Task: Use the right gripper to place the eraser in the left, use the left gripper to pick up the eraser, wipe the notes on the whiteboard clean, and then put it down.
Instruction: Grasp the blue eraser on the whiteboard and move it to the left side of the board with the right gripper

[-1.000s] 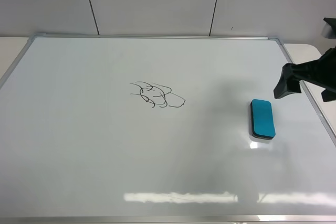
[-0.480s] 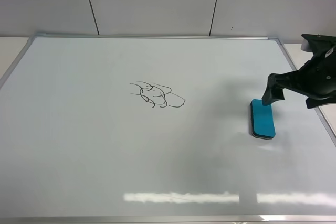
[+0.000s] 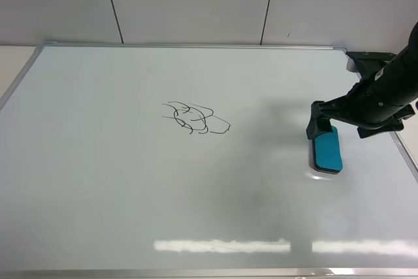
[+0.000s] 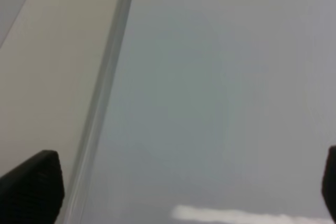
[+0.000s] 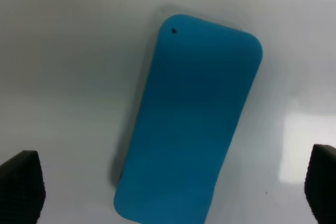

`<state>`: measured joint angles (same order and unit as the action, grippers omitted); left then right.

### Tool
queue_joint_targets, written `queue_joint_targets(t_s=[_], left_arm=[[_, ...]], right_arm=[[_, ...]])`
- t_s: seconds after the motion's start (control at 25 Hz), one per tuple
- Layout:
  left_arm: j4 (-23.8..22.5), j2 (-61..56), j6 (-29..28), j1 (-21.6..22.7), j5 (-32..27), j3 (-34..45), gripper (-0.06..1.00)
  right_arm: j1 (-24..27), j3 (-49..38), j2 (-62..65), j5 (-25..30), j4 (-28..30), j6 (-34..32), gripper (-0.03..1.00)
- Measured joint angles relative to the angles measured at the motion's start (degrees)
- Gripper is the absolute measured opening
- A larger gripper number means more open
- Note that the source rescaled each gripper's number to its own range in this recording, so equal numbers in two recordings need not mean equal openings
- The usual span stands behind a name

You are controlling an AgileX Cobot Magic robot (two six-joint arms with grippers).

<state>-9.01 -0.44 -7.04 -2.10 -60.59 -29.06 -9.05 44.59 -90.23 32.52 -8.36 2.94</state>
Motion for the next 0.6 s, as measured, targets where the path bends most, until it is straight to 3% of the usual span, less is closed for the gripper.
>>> queue_joint_targets(t_s=[0.6], left_arm=[[0.0, 0.0, 0.0, 0.0, 0.0, 0.0, 1.00]], right_arm=[[-0.1, 0.0, 0.0, -1.9, 0.0, -0.1, 1.00]])
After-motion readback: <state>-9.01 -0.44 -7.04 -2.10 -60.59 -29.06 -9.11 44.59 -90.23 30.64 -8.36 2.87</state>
